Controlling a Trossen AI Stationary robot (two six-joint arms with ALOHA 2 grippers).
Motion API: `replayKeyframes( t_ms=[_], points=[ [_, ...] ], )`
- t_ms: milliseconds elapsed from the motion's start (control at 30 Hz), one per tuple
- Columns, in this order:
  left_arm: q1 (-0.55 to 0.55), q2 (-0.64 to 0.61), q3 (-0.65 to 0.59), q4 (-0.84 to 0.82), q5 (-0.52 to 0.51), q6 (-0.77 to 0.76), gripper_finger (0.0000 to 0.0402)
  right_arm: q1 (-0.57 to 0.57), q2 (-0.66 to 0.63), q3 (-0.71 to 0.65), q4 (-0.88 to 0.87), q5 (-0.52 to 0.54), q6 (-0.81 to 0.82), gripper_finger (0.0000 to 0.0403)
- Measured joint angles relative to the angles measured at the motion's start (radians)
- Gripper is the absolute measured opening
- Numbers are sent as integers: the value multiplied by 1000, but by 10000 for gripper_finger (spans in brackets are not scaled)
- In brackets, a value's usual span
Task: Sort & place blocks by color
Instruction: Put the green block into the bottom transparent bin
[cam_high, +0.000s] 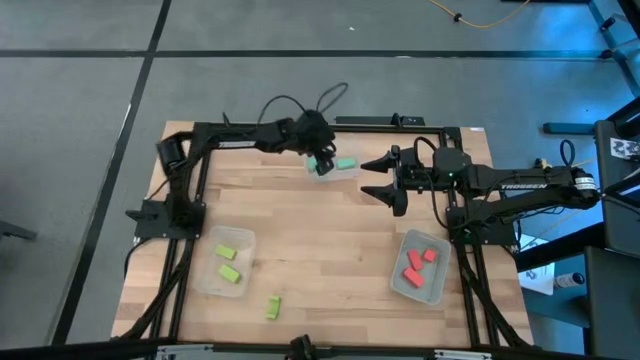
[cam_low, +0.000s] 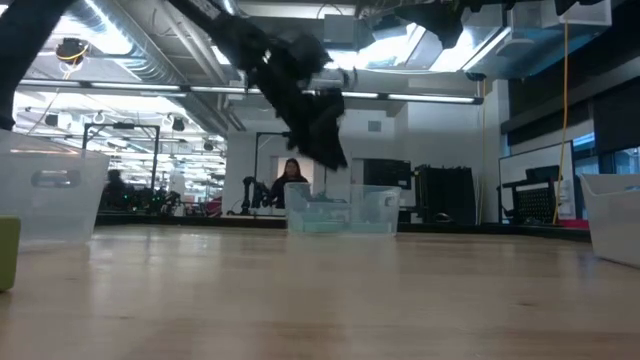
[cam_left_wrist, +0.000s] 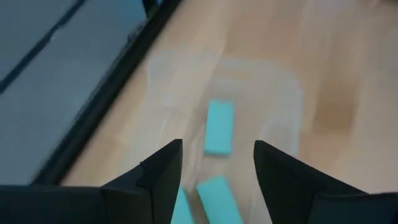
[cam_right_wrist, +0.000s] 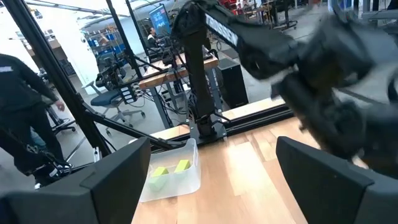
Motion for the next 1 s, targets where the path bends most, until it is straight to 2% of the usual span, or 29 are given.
replayKeyframes(
  t_ms=[200,333,500,667,833,1000],
  points=[
    [-12,-205,-23,7,107,-87,187,0,0,0,0,0,-21,351],
    [-68,-387,-168,171,113,-148,187,0,0,0,0,0,-22,351],
    [-182,-646,-476,531,68,-268,187,0,0,0,0,0,-24,351],
    [-334,-857,-724,766,34,-285,187,0,0,0,0,0,-25,351],
    [-436,-989,-834,801,-64,-243,187,0,0,0,0,0,-25,351],
    [-472,-1016,-843,805,-156,-176,187,0,0,0,0,0,-25,351]
  ],
)
